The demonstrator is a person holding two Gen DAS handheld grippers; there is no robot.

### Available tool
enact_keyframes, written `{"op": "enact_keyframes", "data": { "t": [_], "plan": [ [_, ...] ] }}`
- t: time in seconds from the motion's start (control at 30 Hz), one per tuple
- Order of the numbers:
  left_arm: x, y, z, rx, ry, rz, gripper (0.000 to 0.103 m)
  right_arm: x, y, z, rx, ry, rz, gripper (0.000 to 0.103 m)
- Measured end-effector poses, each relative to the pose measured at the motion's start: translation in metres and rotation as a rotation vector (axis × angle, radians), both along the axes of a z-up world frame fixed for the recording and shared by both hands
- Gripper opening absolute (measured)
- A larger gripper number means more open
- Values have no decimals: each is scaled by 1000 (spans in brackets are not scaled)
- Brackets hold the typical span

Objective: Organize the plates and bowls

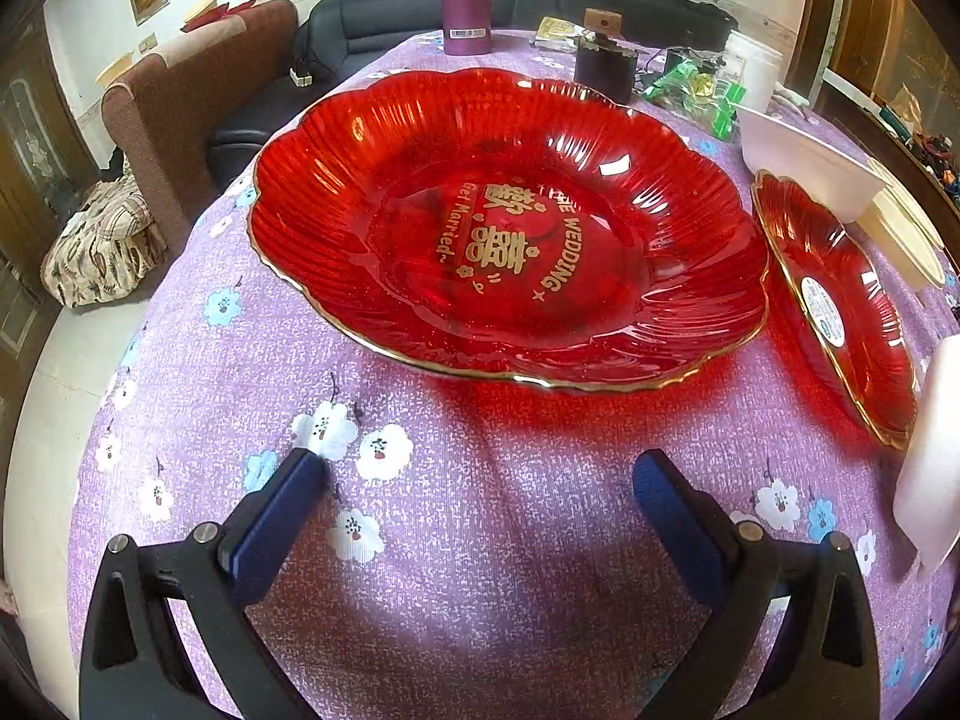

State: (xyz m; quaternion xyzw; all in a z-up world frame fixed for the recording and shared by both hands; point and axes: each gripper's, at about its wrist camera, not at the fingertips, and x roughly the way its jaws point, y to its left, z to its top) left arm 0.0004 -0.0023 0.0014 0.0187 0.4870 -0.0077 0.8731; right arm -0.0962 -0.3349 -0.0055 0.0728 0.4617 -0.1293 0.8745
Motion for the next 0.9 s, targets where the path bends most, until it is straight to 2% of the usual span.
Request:
{"op": "enact_keyframes", "data": {
  "t": [0.1,0.2,0.3,0.47,0.6,0.73,0.83,0.9],
  "plan": [
    [0,-1,0,4,14,16,103,1,-1,0,12,19,23,102],
    [-11,0,2,-3,10,-13,103,4,-5,3,42,113,139,102],
    [-29,10,8,-51,2,-39,103,-7,-12,5,87,110,141,102],
    [-55,30,27,-85,-52,-40,103,-18,-11,8,128,147,242,102],
    [-65,44,49,-98,-94,-31,103,-26,-5,32,177,109,322,90],
    [-68,54,72,-89,-137,-23,103,-36,10,82,174,-30,382,90],
    [-65,62,84,-90,-148,-14,103,-36,31,113,102,-137,403,90],
    [-64,65,92,-94,-152,-16,103,-25,49,129,101,-172,437,90]
  ]
}}
